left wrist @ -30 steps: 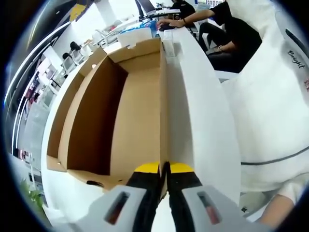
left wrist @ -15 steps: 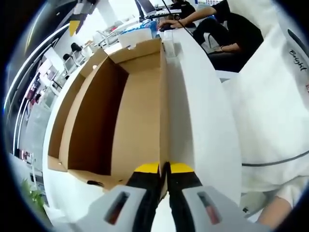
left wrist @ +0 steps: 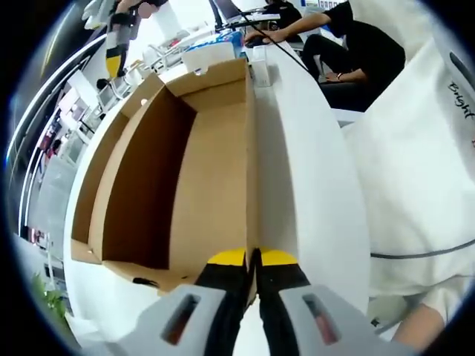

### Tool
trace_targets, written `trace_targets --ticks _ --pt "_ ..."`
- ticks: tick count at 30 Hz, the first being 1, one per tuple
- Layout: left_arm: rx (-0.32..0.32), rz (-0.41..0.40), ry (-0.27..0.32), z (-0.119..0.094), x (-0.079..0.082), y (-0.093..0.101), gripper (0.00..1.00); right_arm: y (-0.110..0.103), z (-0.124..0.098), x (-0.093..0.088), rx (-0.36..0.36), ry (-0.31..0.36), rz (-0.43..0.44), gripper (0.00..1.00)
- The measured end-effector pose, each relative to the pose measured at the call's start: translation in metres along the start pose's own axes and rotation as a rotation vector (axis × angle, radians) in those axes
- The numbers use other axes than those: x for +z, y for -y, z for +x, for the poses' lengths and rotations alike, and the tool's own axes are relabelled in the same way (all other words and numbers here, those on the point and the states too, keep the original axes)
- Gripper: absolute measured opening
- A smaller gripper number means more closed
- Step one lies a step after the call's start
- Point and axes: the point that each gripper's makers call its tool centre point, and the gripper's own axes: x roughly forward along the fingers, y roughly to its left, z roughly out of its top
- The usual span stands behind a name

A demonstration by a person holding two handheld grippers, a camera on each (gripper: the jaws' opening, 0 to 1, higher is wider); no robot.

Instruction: Operate the shoe box by opening the lid, removing the specified soft item, and placing it in the target area until the item is outside and the box remains undamaged.

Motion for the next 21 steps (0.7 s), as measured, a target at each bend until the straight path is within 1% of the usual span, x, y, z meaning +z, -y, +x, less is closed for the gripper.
trace_targets --ticks 1,3,4,7,9,10,12,14,15,18,19,21 --pt "0.001 0.001 0.002 0.0 0.0 0.0 0.03 0.0 0.002 0.0 -0.001 -0.004 -0.005 0.23" --pt "0.002 0.004 0.002 0.0 0.0 0.001 0.03 -0.007 0.004 -0.007 0.014 -0.037 -0.006 0.22" --pt "0.001 0.007 0.001 0.0 0.0 0.001 0.03 -0.009 0.006 -0.006 0.018 -0.028 -0.009 0.22" --pt "-0.005 0.004 -0.002 0.0 0.001 0.001 0.03 -0.009 0.012 -0.008 0.0 -0.045 -0.014 0.22" --pt "-0.005 0.006 -0.002 0.0 0.001 0.001 0.03 -0.008 0.016 -0.007 -0.009 -0.044 -0.007 0.22" --pt "-0.004 0.006 -0.002 0.0 0.001 0.001 0.03 -0.005 0.021 -0.004 -0.006 -0.044 0.007 0.22" --pt "0.001 0.01 0.0 0.0 0.001 0.002 0.03 -0.005 0.029 -0.005 0.003 -0.058 0.031 0.22" --pt "0.003 0.016 0.002 0.0 0.002 0.002 0.03 -0.006 0.034 -0.007 0.003 -0.066 0.037 0.16" --pt "0.003 0.016 0.002 0.0 0.002 0.002 0.03 -0.004 0.039 -0.009 0.006 -0.066 0.043 0.15" --pt "-0.006 0.008 0.005 0.0 0.002 0.0 0.03 0.002 0.049 -0.01 0.016 -0.074 0.073 0.16" --pt "-0.008 0.006 0.005 0.0 0.002 0.0 0.03 0.005 0.051 -0.01 0.016 -0.073 0.116 0.16" --pt "-0.01 0.007 0.002 0.0 0.002 0.0 0.03 0.008 0.051 -0.009 0.008 -0.061 0.135 0.16"
